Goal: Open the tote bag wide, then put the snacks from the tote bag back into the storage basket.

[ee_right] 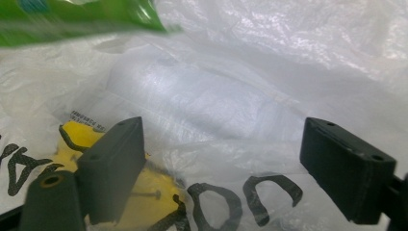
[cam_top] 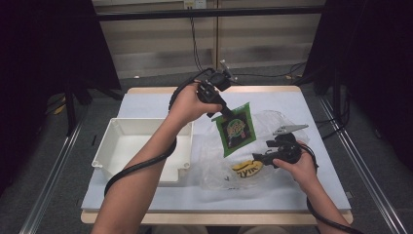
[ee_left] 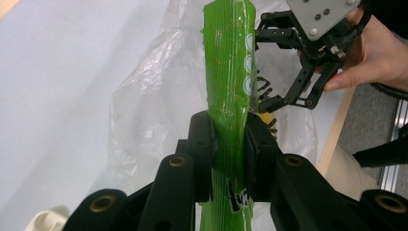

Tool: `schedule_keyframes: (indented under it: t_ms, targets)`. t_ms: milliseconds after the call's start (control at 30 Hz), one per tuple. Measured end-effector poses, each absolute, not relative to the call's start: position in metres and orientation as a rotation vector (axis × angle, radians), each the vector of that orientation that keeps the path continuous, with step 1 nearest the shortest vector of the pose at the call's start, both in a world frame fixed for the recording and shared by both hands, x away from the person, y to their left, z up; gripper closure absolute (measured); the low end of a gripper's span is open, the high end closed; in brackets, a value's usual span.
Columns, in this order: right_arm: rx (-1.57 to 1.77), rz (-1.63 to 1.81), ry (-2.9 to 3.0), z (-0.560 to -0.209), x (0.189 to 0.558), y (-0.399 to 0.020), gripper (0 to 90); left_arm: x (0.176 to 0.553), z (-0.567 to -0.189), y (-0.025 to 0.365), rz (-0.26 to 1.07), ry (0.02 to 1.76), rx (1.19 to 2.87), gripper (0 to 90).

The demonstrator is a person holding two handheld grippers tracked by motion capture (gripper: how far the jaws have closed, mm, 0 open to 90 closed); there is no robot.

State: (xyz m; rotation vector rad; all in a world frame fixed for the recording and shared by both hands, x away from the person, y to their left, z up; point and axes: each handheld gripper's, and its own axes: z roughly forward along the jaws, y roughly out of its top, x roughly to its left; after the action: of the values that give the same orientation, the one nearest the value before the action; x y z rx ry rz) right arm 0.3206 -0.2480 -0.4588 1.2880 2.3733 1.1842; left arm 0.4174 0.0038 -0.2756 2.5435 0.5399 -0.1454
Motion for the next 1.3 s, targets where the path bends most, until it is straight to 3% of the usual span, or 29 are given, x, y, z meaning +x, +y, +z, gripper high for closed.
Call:
schedule_keyframes:
  t_ms: [367,1300]
  targets:
    - [1.325,1.191,2.375,-0.455,0.319,-0.245,4.0,0.424,-0.258,0.041,-0.08,0.48,2.598,76.6]
    - [1.29,1.162,2.412,-0.454,0.31,-0.243,3.7,0.446,-0.242,0.11,-0.01,0.475,2.638,75.3]
